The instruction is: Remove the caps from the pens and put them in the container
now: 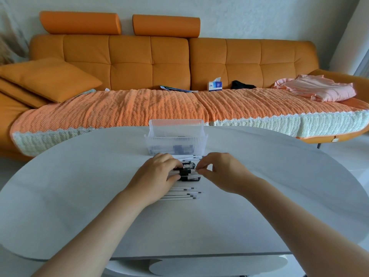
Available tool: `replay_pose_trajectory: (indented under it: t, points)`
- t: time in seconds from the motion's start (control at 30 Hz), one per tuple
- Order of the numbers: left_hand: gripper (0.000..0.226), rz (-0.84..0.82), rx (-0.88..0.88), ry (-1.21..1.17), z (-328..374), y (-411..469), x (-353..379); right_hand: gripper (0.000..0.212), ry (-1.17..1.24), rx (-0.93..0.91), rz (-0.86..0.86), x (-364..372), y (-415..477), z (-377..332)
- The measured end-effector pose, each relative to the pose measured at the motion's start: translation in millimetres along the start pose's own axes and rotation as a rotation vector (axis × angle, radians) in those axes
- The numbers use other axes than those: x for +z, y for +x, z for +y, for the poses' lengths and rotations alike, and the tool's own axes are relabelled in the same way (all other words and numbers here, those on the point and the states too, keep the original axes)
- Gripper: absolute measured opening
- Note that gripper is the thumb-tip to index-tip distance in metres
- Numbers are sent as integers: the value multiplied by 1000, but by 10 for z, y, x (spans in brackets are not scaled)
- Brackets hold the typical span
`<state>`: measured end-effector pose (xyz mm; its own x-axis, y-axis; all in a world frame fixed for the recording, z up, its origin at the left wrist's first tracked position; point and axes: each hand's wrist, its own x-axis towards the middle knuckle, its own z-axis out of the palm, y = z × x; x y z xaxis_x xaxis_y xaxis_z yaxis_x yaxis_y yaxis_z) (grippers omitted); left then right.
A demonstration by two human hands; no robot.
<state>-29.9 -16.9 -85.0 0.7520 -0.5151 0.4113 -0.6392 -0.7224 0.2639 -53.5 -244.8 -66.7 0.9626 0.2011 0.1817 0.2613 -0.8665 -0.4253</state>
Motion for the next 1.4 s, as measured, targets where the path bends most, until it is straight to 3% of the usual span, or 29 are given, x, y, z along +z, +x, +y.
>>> replay_pose_trajectory:
  t: [0.17,0.33,0.53,0.87,1.17,1.4]
  points:
    - [16,-49,-83,-39,11,17,-15,8,68,-25,30,5,-2,-42]
    - [11,-20,-63,-53,52,15,-28,24,0,-32,-60,31,-22,-166]
    - [9,39,-10,-39,87,-2,-88,11,12,-44,-122,53,42,-277]
    - [18,21,-1,-74,74,-25,-130,25,-1,-69,-271,27,90,-364]
    - [11,30,-6,-192,66,-13,-84,22,-107,-164,-108,136,26,-351]
    - [8,36,-22,-209,41,3,-106,26,-102,-186,-95,90,11,-326]
